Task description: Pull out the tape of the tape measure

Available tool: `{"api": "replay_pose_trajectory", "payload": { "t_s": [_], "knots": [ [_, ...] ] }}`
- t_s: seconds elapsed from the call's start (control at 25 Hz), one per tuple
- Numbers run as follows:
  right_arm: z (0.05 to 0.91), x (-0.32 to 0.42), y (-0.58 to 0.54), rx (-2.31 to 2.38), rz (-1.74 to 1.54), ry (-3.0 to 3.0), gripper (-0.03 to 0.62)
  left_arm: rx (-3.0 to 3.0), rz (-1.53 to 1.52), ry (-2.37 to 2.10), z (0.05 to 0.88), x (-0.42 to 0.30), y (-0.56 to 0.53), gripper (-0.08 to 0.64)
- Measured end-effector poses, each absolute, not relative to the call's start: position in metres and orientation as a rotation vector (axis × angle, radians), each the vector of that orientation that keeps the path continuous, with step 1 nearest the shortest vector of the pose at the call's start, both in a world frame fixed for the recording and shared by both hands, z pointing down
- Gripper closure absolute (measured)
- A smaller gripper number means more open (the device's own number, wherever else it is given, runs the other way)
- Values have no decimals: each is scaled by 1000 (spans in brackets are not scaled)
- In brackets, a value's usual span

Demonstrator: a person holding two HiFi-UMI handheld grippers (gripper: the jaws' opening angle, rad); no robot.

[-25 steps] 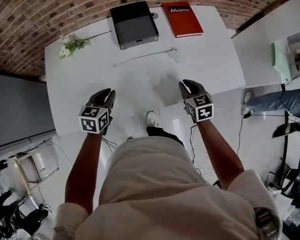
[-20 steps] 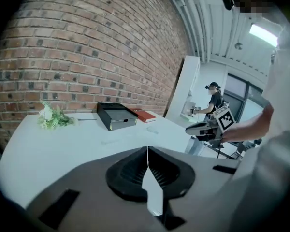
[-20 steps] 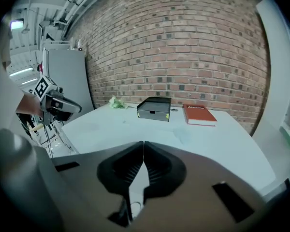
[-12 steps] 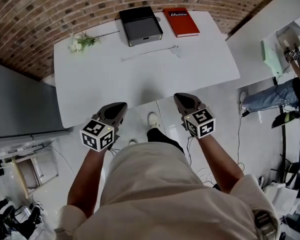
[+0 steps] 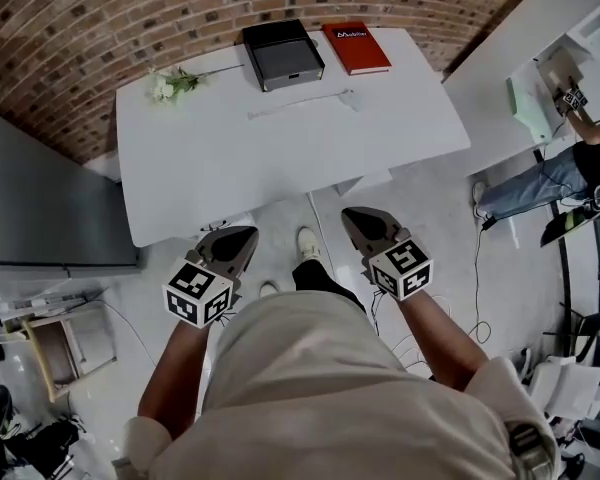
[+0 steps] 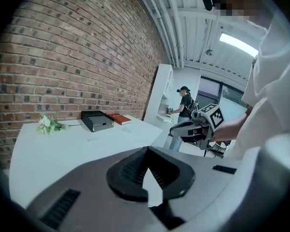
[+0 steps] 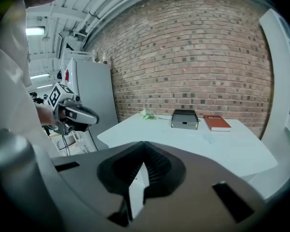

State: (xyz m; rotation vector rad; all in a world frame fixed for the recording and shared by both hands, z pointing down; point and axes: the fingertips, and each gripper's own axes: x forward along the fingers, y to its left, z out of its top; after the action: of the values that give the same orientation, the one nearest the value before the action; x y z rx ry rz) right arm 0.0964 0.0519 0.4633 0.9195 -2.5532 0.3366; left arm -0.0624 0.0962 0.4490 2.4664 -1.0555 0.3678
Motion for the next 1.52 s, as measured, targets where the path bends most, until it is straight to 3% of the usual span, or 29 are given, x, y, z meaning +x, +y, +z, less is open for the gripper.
{"api": "replay_pose_trajectory", "payload": {
  "t_s": [1.52],
  "knots": [
    [429, 68, 107, 881, 260, -2635, 589, 2483, 295, -1093, 425, -92, 141, 565]
  ]
}}
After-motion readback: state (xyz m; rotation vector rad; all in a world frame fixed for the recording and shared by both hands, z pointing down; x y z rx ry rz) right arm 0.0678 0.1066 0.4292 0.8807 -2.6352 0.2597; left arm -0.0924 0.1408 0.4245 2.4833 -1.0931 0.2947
